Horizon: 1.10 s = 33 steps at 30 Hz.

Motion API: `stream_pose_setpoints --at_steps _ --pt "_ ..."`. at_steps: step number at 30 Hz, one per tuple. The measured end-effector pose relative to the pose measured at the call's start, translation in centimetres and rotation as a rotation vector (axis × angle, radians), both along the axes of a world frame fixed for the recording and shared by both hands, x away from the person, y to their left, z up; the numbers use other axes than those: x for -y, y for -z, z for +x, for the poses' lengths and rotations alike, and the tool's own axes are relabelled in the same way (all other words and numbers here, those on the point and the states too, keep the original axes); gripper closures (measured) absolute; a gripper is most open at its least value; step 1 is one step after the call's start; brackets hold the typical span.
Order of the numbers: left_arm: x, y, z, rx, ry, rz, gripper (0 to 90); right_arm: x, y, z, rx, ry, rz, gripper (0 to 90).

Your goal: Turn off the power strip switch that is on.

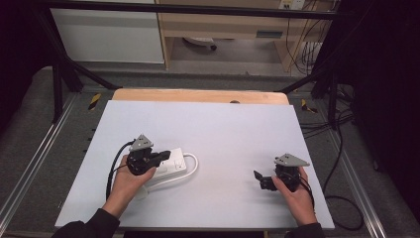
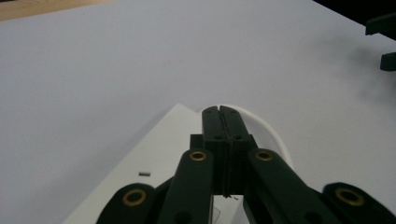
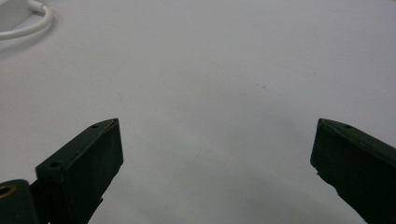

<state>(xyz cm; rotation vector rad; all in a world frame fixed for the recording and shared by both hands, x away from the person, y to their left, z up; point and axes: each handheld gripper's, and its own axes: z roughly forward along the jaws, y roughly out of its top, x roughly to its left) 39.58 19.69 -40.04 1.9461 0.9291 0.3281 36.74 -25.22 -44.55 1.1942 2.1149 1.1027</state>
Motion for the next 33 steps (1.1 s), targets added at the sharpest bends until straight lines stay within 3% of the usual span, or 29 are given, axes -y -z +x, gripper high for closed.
stream_pose_setpoints --at_steps 10,15,20,25,26,29,30,33 --pt "1.1 -1.5 2.1 0.028 0.01 0.0 90.0 0.4 0.1 0.1 0.0 0.019 0.012 3.0" --pt "1.6 -2.1 3.2 0.036 -0.001 0.005 90.0 0.7 0.2 -0.6 -0.004 0.036 0.031 2.9" --pt "2.1 -2.6 4.1 0.066 0.002 0.004 90.0 0.8 0.2 -0.6 -0.003 0.052 0.044 3.0" --pt "2.0 -2.9 4.5 0.09 -0.006 -0.024 89.7 0.9 0.3 -0.4 -0.008 0.059 0.045 3.0" --pt "2.0 -2.9 4.6 0.091 -0.01 -0.03 83.8 0.9 0.3 -0.3 -0.009 0.059 0.044 3.0" --pt "2.0 -3.0 4.6 0.106 -0.017 -0.038 79.8 0.9 0.3 -0.3 -0.011 0.059 0.044 3.0" --pt "2.0 -3.0 4.6 0.112 -0.021 -0.042 74.1 0.8 0.3 -0.2 -0.013 0.057 0.041 3.0" --pt "1.9 -3.1 4.8 0.119 -0.027 -0.055 71.0 0.7 0.3 -0.2 -0.014 0.055 0.042 3.0"
